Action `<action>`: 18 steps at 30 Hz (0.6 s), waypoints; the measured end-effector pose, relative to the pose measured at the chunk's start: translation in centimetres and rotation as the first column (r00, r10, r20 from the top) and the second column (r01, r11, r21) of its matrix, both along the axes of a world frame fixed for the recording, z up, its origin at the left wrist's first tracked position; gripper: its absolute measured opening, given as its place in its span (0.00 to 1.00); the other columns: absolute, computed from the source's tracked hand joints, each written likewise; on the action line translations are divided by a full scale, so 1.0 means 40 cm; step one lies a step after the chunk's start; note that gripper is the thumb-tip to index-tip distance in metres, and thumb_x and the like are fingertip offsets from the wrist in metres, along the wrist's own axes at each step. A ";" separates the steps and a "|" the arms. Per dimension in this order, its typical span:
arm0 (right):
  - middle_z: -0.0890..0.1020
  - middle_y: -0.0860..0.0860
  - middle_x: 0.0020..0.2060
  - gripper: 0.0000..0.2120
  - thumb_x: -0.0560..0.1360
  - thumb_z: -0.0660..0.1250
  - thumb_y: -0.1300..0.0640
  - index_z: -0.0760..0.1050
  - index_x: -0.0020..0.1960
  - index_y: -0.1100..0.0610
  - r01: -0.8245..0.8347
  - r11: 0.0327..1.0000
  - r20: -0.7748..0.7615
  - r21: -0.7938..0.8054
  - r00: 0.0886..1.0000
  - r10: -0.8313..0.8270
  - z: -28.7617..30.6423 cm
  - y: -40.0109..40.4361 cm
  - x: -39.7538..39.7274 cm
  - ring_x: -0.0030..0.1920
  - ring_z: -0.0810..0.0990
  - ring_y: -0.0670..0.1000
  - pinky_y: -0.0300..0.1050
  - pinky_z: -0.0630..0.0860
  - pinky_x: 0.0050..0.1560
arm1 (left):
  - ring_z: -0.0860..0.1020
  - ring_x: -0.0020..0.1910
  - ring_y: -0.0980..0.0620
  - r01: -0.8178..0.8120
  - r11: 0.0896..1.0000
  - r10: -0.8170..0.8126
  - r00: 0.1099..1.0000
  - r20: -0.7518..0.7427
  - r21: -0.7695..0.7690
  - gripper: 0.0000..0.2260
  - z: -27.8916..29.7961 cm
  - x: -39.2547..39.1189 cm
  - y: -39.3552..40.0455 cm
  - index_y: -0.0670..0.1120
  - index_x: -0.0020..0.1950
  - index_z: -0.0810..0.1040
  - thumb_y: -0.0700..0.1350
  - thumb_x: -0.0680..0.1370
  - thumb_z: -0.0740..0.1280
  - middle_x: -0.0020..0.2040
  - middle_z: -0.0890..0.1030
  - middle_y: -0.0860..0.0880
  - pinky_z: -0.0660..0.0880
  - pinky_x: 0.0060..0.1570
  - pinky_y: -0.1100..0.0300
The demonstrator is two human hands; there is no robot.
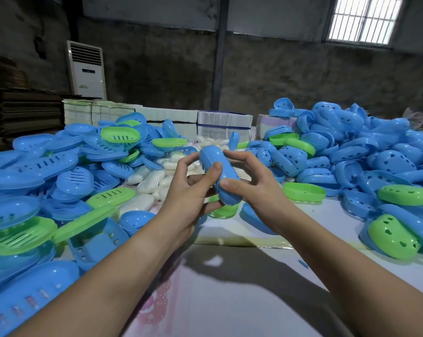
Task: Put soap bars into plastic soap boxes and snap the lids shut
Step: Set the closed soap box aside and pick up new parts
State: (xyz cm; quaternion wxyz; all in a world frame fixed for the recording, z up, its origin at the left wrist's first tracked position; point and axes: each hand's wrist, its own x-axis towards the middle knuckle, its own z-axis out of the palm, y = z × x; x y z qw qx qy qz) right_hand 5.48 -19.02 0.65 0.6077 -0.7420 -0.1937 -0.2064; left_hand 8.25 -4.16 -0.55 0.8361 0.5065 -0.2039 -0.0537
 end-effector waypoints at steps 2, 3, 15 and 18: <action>0.80 0.44 0.60 0.21 0.70 0.74 0.55 0.77 0.61 0.45 0.025 1.000 -0.012 -0.013 1.000 -0.025 0.000 0.009 -0.009 0.57 0.80 0.38 0.37 0.79 0.51 | 0.87 0.49 0.43 0.004 1.000 -0.003 1.000 -0.013 0.016 0.29 -0.002 0.002 0.002 0.54 0.66 0.71 0.54 0.67 0.75 0.59 0.83 0.37 0.82 0.38 0.55; 0.80 0.45 0.60 0.20 0.71 0.74 0.56 0.77 0.62 0.46 0.040 0.999 -0.015 -0.019 0.999 -0.040 -0.003 0.011 -0.015 0.57 0.80 0.38 0.36 0.78 0.51 | 0.87 0.48 0.43 0.007 1.000 -0.007 1.000 -0.020 0.021 0.30 -0.004 0.003 0.002 0.53 0.66 0.70 0.55 0.66 0.75 0.60 0.82 0.36 0.82 0.38 0.54; 0.79 0.39 0.56 0.21 0.66 0.73 0.49 0.78 0.59 0.38 0.554 0.766 0.058 -0.326 0.820 -0.569 0.044 -0.242 -0.251 0.54 0.78 0.39 0.30 0.70 0.50 | 0.86 0.50 0.47 0.022 0.986 -0.028 0.999 0.036 0.165 0.21 -0.018 0.002 0.002 0.62 0.54 0.79 0.63 0.62 0.74 0.55 0.84 0.48 0.83 0.36 0.55; 0.78 0.45 0.59 0.21 0.70 0.74 0.52 0.77 0.62 0.41 0.726 0.511 0.105 -0.459 0.616 -0.781 0.062 -0.439 -0.347 0.58 0.76 0.44 0.40 0.68 0.55 | 0.87 0.46 0.50 0.014 0.966 -0.022 0.999 0.026 0.260 0.22 -0.028 0.003 0.006 0.64 0.52 0.82 0.68 0.61 0.76 0.50 0.87 0.53 0.83 0.37 0.52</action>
